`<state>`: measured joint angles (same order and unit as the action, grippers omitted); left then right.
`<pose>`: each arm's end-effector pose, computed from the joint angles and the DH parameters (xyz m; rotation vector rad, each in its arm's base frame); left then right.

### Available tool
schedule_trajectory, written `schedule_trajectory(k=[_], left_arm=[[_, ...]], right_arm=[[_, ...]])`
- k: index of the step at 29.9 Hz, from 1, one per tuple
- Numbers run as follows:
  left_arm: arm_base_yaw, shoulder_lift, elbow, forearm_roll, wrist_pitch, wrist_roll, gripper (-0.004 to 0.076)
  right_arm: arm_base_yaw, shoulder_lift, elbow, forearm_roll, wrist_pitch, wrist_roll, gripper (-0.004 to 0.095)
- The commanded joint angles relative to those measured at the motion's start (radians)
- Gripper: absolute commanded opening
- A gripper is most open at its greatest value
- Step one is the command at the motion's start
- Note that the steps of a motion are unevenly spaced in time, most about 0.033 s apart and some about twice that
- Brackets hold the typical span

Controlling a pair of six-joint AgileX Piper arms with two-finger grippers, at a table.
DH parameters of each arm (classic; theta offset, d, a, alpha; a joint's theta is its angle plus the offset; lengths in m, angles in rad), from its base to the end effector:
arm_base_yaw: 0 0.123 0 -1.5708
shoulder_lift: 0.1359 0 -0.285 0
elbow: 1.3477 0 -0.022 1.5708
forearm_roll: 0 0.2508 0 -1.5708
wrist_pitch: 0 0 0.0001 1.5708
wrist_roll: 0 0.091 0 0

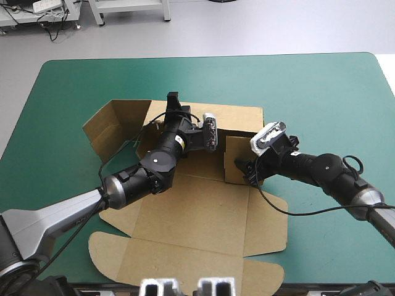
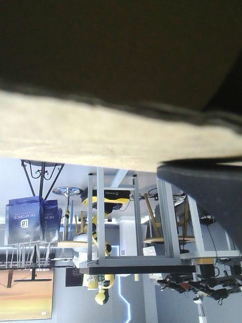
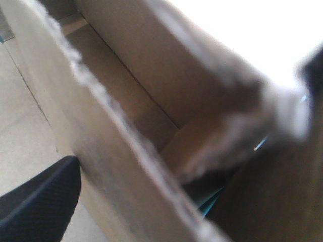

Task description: Fold the box

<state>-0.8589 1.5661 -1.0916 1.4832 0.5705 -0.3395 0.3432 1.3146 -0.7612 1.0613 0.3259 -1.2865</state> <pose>0.2639 -0.2307 0.2983 1.4611 1.3891 0.7412 0.2459 0.1150 0.2614 -0.7902 2.0477 0.3645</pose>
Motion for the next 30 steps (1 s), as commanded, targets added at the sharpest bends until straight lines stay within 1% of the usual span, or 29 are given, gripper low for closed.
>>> schedule_trajectory(k=[1, 3, 5, 7, 11, 13, 16, 18, 20, 22, 24, 28, 30], left_arm=[[-0.018, -0.026, -0.029, -0.045, -0.022, -0.018, 0.0013], [-0.018, -0.026, -0.029, -0.054, -0.01, -0.018, 0.0013], [-0.018, -0.026, -0.029, -0.056, -0.001, -0.018, 0.0013], [-0.018, -0.028, -0.029, -0.062, 0.0, -0.018, 0.0013], [-0.018, -0.028, -0.029, -0.105, -0.006, -0.018, 0.0028], [-0.018, -0.028, -0.029, -0.112, -0.016, -0.018, 0.006], [-0.018, -0.028, -0.029, -0.119, -0.026, -0.018, 0.0159], [-0.018, -0.028, -0.029, -0.131, -0.026, -0.018, 0.0239], [-0.018, -0.028, -0.029, -0.136, -0.026, -0.018, 0.0335], [-0.018, -0.028, -0.029, -0.136, -0.026, -0.02, 0.0395], [-0.018, -0.03, -0.029, -0.138, -0.026, -0.02, 0.0419], [-0.018, -0.053, -0.029, -0.138, -0.029, -0.022, 0.042], [-0.02, -0.07, -0.029, -0.142, -0.033, -0.025, 0.042]], right_arm=[[0.001, 0.013, -0.058, 0.046, -0.003, -0.007, 0.0736], [0.003, 0.018, -0.066, 0.048, -0.005, -0.005, 0.0683], [0.003, 0.018, -0.066, 0.056, -0.03, 0.011, 0.0604], [0.003, 0.018, -0.066, 0.061, -0.035, 0.011, 0.0492], [0.003, 0.018, -0.066, 0.063, 0.01, -0.008, 0.0252], [0.003, 0.018, -0.066, 0.063, 0.019, -0.016, 0.0149], [0.003, 0.018, -0.066, 0.077, 0.025, -0.024, 0.0042], [0.003, 0.018, -0.066, 0.097, 0.034, -0.035, 0.0009], [0.003, 0.018, -0.066, 0.108, 0.05, -0.05, -0.0001], [0.007, 0.018, -0.066, 0.106, 0.049, -0.049, -0.0002], [0.012, 0.018, -0.066, 0.101, 0.033, -0.057, -0.0002], [0.012, 0.018, -0.077, 0.101, -0.002, -0.057, -0.0022], [0.012, 0.018, -0.088, 0.101, -0.003, -0.057, -0.0024]])
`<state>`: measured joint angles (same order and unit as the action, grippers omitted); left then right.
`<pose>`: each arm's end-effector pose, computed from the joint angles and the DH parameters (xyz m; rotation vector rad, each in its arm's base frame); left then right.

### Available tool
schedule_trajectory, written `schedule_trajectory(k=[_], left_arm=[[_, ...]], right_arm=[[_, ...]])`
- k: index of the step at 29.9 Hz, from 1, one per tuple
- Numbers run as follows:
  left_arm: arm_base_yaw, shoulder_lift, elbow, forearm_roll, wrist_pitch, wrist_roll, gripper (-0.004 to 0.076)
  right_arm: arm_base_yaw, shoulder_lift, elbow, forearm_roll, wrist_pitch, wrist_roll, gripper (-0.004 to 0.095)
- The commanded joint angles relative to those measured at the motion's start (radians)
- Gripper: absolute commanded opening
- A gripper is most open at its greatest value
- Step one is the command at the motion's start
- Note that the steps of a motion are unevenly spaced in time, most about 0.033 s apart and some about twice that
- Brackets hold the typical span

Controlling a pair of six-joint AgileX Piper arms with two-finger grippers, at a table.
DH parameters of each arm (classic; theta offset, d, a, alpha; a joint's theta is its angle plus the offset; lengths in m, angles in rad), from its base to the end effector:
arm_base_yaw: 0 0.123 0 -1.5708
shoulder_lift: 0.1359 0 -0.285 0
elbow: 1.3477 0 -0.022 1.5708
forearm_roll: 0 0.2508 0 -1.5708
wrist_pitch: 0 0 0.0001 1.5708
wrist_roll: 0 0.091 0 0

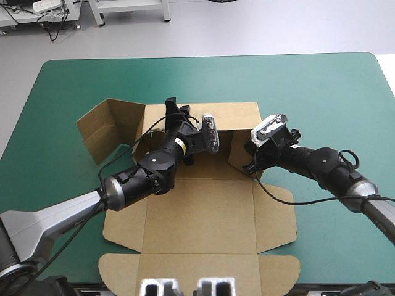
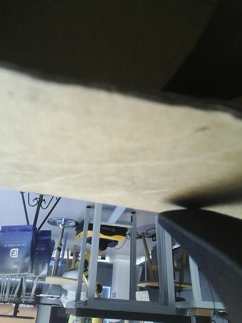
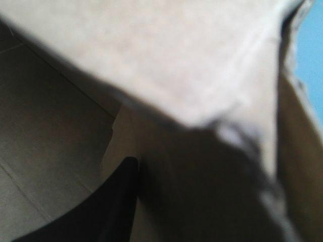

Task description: Fold the box

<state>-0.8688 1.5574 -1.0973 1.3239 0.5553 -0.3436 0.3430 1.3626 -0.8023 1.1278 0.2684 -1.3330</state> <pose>0.2578 -0.2326 0.2959 1.4043 1.5184 0.6025 0.2620 0.1168 0.2633 -0.7327 2.0324 0.3326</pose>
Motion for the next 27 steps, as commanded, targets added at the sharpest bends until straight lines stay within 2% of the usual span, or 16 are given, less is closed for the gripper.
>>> schedule_trajectory(k=[1, 4, 8, 11, 14, 21, 24, 27], left_arm=[[-0.01, -0.073, -0.023, 0.013, -0.018, -0.021, 0.042], [-0.012, -0.115, -0.023, -0.027, -0.025, -0.021, 0.0421], [-0.051, -0.183, -0.023, -0.065, -0.024, -0.018, 0.0424], [-0.099, -0.228, -0.023, -0.065, -0.03, -0.016, 0.0463], [-0.147, -0.247, -0.023, -0.065, -0.021, -0.016, 0.0517], [-0.253, -0.258, -0.023, -0.072, 0.152, -0.016, 0.0533], [-0.267, -0.281, -0.023, -0.11, 0.176, -0.016, 0.0474], [-0.267, -0.316, -0.023, -0.181, 0.178, -0.04, 0.0289]], right_arm=[[0.012, -0.03, -0.051, 0.035, 0.057, -0.01, -0.0024], [0.012, -0.03, -0.056, 0.035, 0.041, -0.01, -0.0023], [0.012, -0.03, -0.056, 0.035, -0.059, 0.013, -0.0023], [0.012, -0.03, -0.06, 0.015, -0.137, 0.013, -0.0024], [0.01, -0.011, -0.081, 0.0, -0.155, 0.013, -0.0024], [0.01, 0.046, -0.143, -0.002, -0.166, 0.031, -0.0024], [0.005, 0.046, -0.146, -0.024, -0.178, 0.031, -0.0024], [-0.04, 0.046, -0.146, -0.018, -0.164, 0.044, -0.0023]])
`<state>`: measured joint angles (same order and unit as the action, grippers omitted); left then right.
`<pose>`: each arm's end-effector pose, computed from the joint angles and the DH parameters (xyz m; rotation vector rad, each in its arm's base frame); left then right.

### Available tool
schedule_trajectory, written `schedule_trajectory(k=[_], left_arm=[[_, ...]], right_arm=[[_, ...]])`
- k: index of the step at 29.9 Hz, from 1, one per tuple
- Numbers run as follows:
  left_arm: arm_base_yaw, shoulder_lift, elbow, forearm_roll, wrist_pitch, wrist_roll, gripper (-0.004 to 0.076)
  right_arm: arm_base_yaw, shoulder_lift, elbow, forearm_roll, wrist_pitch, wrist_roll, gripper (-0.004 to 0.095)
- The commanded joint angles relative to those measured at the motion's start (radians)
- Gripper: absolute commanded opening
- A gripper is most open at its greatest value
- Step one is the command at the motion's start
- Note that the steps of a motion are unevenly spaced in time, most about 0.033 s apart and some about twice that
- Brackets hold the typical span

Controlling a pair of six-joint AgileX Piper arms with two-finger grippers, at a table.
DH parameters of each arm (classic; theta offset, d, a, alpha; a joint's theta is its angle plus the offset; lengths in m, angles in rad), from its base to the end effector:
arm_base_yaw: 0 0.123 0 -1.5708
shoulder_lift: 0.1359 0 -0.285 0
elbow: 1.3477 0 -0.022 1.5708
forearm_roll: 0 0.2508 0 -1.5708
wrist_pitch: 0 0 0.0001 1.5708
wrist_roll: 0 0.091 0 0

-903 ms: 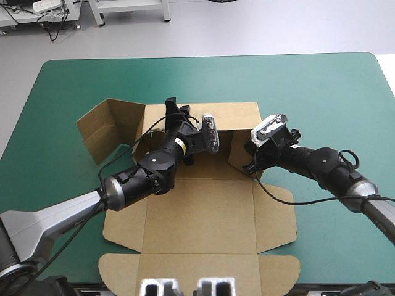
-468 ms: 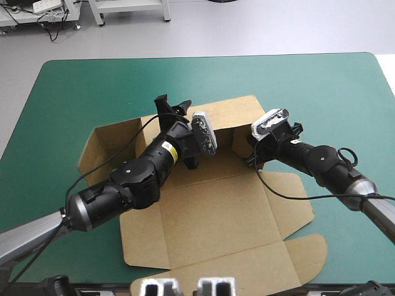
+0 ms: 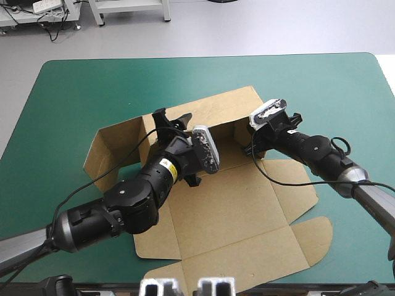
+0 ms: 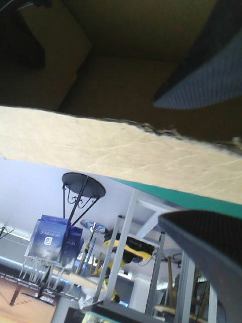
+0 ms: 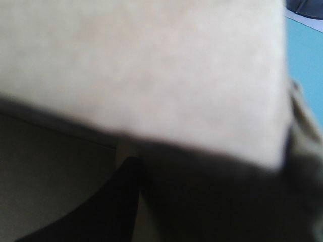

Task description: Fold the box

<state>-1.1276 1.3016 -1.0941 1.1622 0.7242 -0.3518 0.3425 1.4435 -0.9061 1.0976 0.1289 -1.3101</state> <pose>0.1695 -0.2278 0.3652 1.2603 1.4855 0.3766 0.2948 0.1163 0.2746 -0.6409 1.9812 0.1965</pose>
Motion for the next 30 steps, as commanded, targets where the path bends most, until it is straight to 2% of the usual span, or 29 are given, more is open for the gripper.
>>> schedule_trajectory(k=[1, 3, 4, 8, 12, 15, 21, 26, 30], left_arm=[[-0.008, -0.072, -0.026, -0.043, 0.009, -0.043, 0.0201], [-0.008, -0.093, -0.026, -0.078, 0.009, -0.042, 0.0015], [-0.008, -0.102, -0.026, -0.08, 0.012, -0.042, 0.0], [-0.008, -0.108, -0.052, -0.08, 0.063, -0.042, 0.0013], [-0.006, -0.105, -0.123, -0.08, 0.147, -0.037, 0.0014], [0.034, -0.105, -0.195, -0.14, 0.167, -0.018, 0.0014], [0.263, -0.105, -0.328, -0.43, 0.172, 0.169, 0.0014], [0.495, -0.105, -0.365, -0.658, 0.225, 0.28, 0.0014], [0.658, -0.105, -0.365, -0.819, 0.24, 0.345, 0.0013]], right_arm=[[-0.059, -0.035, -0.042, 0.011, -0.008, 0.03, -0.0023], [-0.108, -0.035, -0.042, 0.007, 0.04, 0.03, -0.0023], [-0.128, -0.035, -0.042, 0.004, 0.065, 0.03, -0.0023], [-0.203, -0.041, -0.057, -0.1, 0.244, 0.066, -0.0023], [-0.238, -0.058, -0.122, -0.31, 0.443, 0.238, -0.0023], [-0.24, -0.08, -0.196, -0.493, 0.569, 0.377, -0.0023], [-0.24, -0.102, -0.393, -0.762, 0.83, 0.58, -0.0024], [-0.24, -0.082, -0.496, -0.876, 1.023, 0.664, -0.0024], [-0.24, -0.034, -0.518, -0.92, 1.073, 0.696, -0.0024]])
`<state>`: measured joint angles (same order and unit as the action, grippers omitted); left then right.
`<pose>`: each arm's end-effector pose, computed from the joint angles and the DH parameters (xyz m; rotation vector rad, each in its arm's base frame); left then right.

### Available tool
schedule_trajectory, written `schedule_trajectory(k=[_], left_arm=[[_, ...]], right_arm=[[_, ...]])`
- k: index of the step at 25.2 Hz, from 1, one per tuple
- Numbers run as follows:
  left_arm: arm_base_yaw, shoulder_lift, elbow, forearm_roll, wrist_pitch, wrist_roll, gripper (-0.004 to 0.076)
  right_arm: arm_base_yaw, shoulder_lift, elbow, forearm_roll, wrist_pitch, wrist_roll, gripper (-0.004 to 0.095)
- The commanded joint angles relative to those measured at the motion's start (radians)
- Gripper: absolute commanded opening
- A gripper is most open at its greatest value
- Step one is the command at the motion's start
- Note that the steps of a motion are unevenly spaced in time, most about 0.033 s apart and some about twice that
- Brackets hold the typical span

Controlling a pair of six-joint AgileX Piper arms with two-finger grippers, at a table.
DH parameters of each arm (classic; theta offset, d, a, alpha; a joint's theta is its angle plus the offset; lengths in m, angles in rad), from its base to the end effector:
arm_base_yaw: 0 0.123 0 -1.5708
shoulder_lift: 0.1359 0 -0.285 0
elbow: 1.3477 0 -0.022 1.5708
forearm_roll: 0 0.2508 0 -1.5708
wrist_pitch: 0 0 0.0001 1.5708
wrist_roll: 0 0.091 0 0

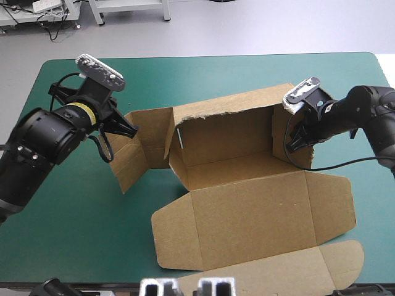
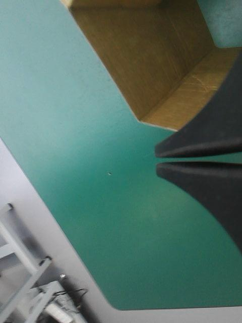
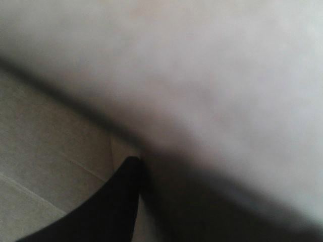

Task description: Fold the box

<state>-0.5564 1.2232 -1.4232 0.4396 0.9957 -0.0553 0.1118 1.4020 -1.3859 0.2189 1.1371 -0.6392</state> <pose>0.2222 -0.0999 0.4415 0.6174 2.1009 0.2047 0.2792 0.0494 0.3699 -0.9030 2.4355 0.1053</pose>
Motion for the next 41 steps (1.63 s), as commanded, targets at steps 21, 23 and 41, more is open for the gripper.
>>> schedule_trajectory(k=[21, 23, 41], left_arm=[[0.309, -0.025, -0.036, -0.376, 0.008, 0.176, 0.0013], [0.309, -0.025, -0.036, -0.376, 0.005, 0.176, 0.0013], [0.309, -0.021, -0.036, -0.341, -0.026, 0.176, 0.0013]], right_arm=[[-0.008, 0.43, -0.511, 0.033, 0.117, 0.058, 0.0239], [-0.008, 0.428, -0.548, 0.039, 0.117, 0.09, 0.0378], [-0.008, 0.46, -0.618, -0.012, -0.025, 0.137, 0.0603]])
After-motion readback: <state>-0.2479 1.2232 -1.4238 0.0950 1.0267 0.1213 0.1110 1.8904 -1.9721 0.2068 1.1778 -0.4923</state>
